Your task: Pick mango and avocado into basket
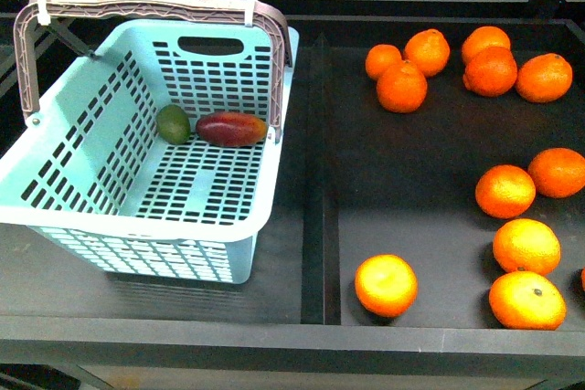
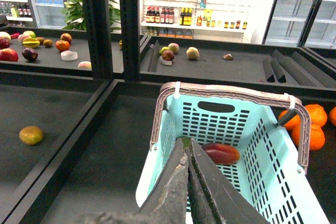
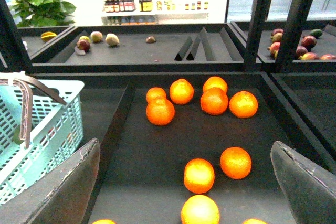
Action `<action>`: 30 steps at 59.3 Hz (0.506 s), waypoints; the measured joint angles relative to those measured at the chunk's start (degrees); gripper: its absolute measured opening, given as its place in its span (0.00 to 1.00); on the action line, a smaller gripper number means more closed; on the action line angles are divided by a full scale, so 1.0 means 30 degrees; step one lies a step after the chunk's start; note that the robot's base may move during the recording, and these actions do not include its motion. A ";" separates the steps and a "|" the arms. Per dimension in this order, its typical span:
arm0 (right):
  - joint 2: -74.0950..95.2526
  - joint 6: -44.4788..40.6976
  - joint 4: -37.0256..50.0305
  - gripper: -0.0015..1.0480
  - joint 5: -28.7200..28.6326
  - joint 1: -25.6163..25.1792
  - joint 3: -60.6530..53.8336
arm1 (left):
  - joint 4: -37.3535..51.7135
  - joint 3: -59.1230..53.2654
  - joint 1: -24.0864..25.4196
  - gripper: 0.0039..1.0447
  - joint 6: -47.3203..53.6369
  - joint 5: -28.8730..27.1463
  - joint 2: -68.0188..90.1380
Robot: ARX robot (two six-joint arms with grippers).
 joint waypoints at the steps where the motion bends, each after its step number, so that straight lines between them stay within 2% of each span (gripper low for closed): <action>1: 0.0000 0.0000 0.0000 0.92 0.0007 0.0000 0.0007 | -0.0087 0.0000 0.0000 0.02 0.0000 0.0000 -0.0080; 5: 0.0000 0.0000 0.0000 0.92 0.0007 0.0000 0.0000 | -0.3191 0.0007 0.0000 0.02 0.0000 0.0000 -0.2681; 18: 0.0000 -0.0007 0.0000 0.92 0.0007 0.0000 0.0007 | -0.3475 0.0007 0.0000 0.02 0.0000 -0.0007 -0.3373; 19: 0.0000 -0.0007 0.0000 0.92 0.0007 0.0000 0.0007 | -0.3475 0.0007 0.0000 0.91 0.0022 -0.0007 -0.3373; 30: 0.0000 0.0000 0.0000 0.92 0.0007 0.0000 0.0007 | -0.3475 0.0007 0.0000 0.92 0.0029 -0.0007 -0.3373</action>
